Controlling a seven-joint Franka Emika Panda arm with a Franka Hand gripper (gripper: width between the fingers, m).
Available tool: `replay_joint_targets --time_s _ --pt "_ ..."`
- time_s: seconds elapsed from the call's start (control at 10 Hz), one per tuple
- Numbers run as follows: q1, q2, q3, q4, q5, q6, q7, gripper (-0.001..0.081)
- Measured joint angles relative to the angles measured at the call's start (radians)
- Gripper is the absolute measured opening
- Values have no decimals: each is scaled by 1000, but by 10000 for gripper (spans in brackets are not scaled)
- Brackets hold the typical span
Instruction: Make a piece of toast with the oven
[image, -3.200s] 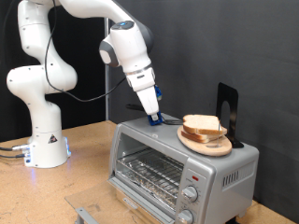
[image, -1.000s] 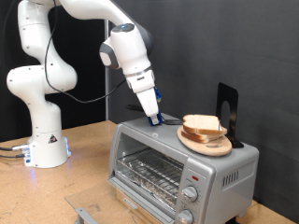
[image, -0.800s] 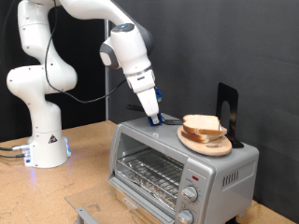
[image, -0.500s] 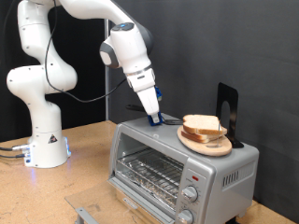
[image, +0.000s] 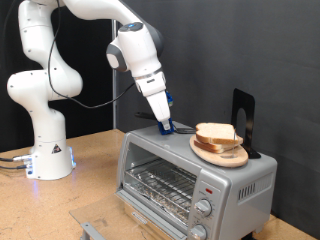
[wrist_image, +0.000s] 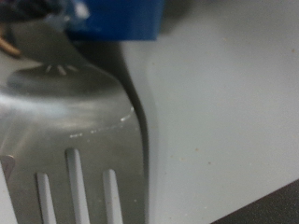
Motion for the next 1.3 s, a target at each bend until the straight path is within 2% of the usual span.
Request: replay_joint_targets --time_s 0.3,0.4,0.5,0.6,0.7,1.0,1.3 --pt "-1 0 0 -2 -1 -1 2 809" --pt "-1 0 0 -2 -1 0 2 781" --pt "-1 0 0 -2 -1 0 2 598" --pt "-1 0 0 -2 -1 0 2 598" --pt "-2 0 0 -2 0 0 2 482" --pt "-1 1 0 -2 12 0 2 482" --pt "18 -15 -14 6 119 -2 -66 465"
